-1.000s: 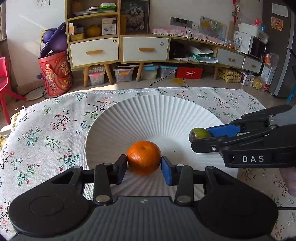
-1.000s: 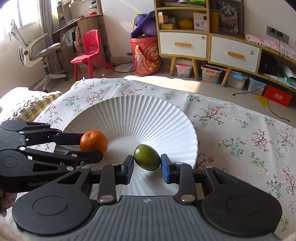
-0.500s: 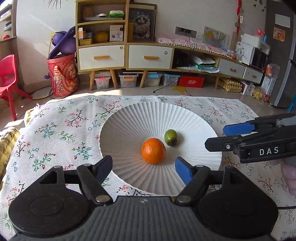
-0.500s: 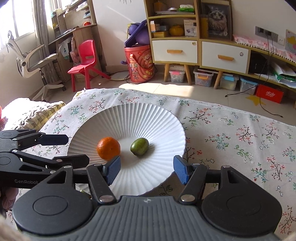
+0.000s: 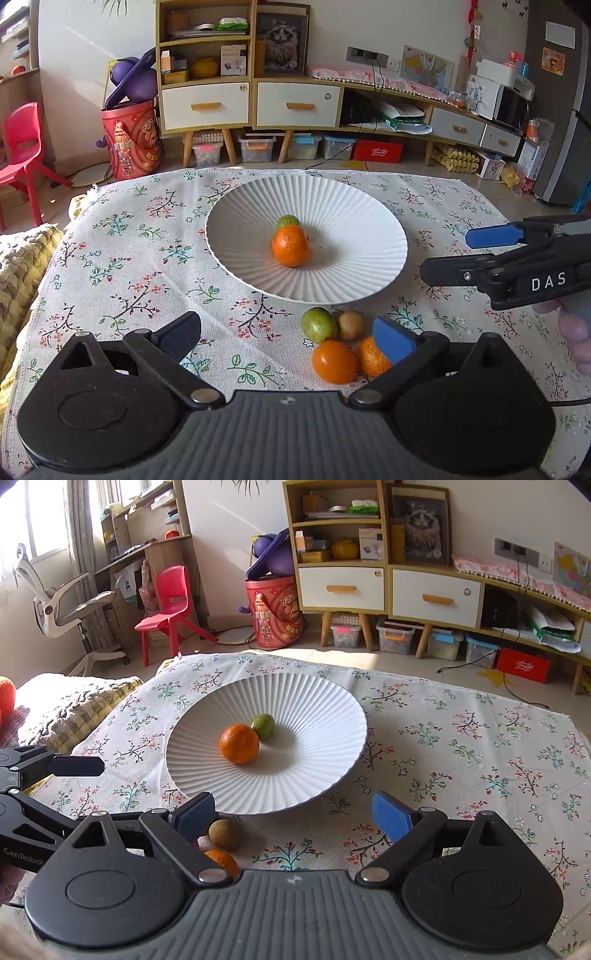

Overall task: Organize fruits
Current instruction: 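Withdraw both open tools from the bowl back toward the remaining fruit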

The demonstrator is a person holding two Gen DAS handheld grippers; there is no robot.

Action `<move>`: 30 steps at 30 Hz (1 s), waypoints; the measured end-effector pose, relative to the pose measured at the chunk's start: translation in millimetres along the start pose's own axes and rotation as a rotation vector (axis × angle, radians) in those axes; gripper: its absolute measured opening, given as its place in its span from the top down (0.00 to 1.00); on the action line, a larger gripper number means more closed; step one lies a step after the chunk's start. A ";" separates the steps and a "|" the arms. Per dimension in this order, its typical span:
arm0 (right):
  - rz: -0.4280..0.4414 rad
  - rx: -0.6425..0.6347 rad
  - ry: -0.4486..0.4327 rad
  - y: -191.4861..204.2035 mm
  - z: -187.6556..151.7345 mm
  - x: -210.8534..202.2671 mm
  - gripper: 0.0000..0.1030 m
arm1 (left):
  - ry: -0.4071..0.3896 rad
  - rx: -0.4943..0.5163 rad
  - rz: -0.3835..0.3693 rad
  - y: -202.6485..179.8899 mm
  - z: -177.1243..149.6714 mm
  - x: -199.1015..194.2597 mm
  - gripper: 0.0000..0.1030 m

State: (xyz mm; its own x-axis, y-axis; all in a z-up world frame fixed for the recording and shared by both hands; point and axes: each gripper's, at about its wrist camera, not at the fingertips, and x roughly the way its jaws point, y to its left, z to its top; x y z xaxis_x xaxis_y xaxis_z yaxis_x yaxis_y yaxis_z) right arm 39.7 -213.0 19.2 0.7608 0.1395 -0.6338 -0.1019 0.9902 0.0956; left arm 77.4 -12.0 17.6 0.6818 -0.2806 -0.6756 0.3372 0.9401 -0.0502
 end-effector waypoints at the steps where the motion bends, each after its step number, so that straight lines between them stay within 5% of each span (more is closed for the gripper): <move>1: -0.004 0.000 0.004 0.7 -1.6 -0.5 0.08 | 0.001 -0.001 0.005 0.3 -2.2 -0.6 0.12; 18: -0.050 0.065 0.015 8.3 -41.8 -16.6 0.01 | 0.025 0.002 0.037 1.5 -43.9 -20.8 0.11; 30: -0.036 -0.007 0.129 19.9 -86.0 -15.7 0.01 | 0.107 0.055 0.027 0.3 -66.6 -21.6 0.11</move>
State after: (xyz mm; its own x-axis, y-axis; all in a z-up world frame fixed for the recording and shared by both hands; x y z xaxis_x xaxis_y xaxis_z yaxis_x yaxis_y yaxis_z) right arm -29.4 -194.8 -35.0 0.6756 0.1036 -0.7299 -0.0809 0.9945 0.0663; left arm 19.5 7.2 -16.8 0.6190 -0.2308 -0.7507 0.3568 0.9342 0.0069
